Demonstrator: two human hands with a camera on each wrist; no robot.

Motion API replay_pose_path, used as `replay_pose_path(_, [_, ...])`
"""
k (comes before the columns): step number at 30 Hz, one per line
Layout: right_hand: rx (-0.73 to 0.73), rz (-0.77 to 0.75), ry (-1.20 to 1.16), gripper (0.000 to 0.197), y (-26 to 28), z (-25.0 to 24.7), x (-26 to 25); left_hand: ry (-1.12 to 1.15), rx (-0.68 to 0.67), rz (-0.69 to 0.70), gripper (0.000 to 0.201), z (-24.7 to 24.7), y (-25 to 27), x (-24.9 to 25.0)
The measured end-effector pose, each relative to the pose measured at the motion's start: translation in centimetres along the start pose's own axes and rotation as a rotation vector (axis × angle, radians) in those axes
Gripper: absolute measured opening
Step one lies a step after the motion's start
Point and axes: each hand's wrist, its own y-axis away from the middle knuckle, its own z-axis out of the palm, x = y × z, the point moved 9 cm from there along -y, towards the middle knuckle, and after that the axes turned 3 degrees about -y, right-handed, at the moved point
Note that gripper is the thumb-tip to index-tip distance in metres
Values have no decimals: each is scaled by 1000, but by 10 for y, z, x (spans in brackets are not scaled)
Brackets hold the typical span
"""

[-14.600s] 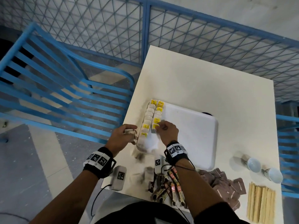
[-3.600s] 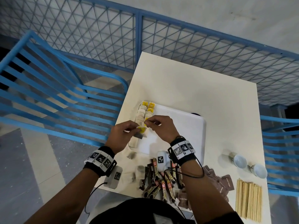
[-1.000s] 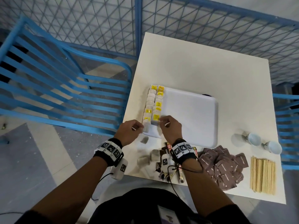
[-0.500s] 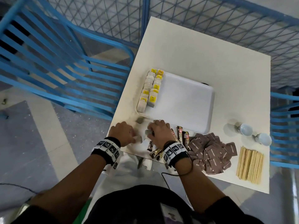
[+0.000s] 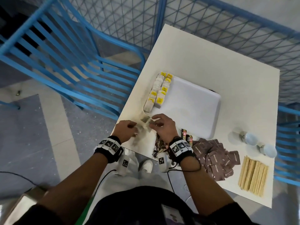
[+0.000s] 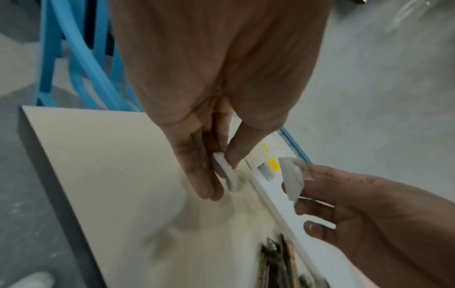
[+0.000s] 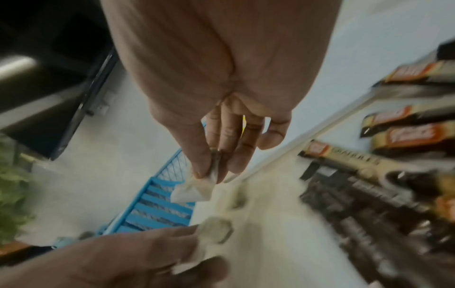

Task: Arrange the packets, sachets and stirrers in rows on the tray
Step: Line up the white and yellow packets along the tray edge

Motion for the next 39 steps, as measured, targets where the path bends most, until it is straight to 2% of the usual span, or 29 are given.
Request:
replay_pose_path(3, [-27,23,-36,23,-1,14,-8,288,-77,-51,19,10,8,6])
replay_pose_path(5, [-39,35,54,20,-4,26,-7,422,-86,-78,17,11,10,9])
replay_pose_path(7, [-61,40,131,19,-4,36,-7,533,-102,-87,23,11,10,9])
replay_pose_path(10, [-87,27,142,16,-7,47,-13,504,-85,-42,25,2,8,9])
replay_pose_path(15, [-111,-30,190,22,-20,54,-22,424,83,-62,22,-27,-5,-12])
replay_pose_path(17, [-105,-91,351,24,-26,56,-23,441,82,-78,24,-34,-8,-17])
replay_pose_path(21, [-184,-182,836,28,-30,74,-15,515,66,-97,21,-40,-9,-15])
replay_pose_path(24, [-174,-230,935,28,-28,83,-12,562,67,-102,22,-44,-11,-12])
replay_pose_path(30, [-129,-214,853,30,-27,82,-10,583,54,-127,23,-44,-22,-10])
replay_pose_path(33, [-86,-238,826,12,-26,81,-13,581,10,-131,25,-42,-23,-3])
replay_pose_path(37, [-101,-276,707,4,-23,77,-14,528,21,-161,31,-43,-27,3])
replay_pose_path(39, [-125,-255,628,7,-23,71,-14,547,-3,-205,34,-39,-28,4])
